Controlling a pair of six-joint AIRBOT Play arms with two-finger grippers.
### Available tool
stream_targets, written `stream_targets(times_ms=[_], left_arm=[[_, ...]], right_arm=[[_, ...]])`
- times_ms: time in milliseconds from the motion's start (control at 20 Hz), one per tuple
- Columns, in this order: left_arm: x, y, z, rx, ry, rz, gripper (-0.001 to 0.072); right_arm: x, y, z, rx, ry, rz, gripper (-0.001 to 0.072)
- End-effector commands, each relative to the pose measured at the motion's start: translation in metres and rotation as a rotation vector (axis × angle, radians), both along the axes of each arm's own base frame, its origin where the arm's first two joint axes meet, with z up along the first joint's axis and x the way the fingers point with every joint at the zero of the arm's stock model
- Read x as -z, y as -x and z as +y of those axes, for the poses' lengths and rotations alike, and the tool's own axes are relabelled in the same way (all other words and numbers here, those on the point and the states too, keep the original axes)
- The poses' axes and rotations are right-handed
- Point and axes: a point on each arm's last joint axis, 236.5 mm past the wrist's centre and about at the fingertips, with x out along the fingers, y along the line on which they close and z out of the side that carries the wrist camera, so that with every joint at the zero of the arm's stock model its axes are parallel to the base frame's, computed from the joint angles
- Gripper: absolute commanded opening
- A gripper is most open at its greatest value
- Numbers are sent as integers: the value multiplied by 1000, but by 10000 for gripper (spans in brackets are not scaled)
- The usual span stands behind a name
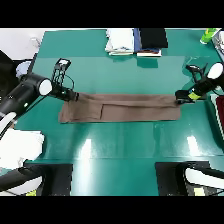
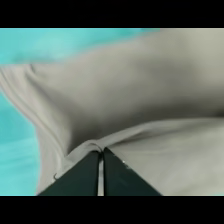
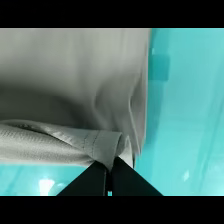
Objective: Fold the shirts.
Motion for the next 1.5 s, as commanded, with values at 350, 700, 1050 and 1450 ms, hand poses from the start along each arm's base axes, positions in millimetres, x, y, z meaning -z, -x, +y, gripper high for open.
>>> stream_targets(times_ms=[350,700,1050,1450], left_arm=[[7,-44,-9,-78,135,-38,522],[4,-20,-14,-84,163,58,111],[4,-10,-46,-4,197,68,24],[2,2,-80,54,236,77,23]], right_arm=[[11,-66,16,19,-82,-64,277],[10,-32,-26,118,-82,-32,638],[71,-10,2,185,-246,75,630],[84,-17,22,121,-225,72,227]])
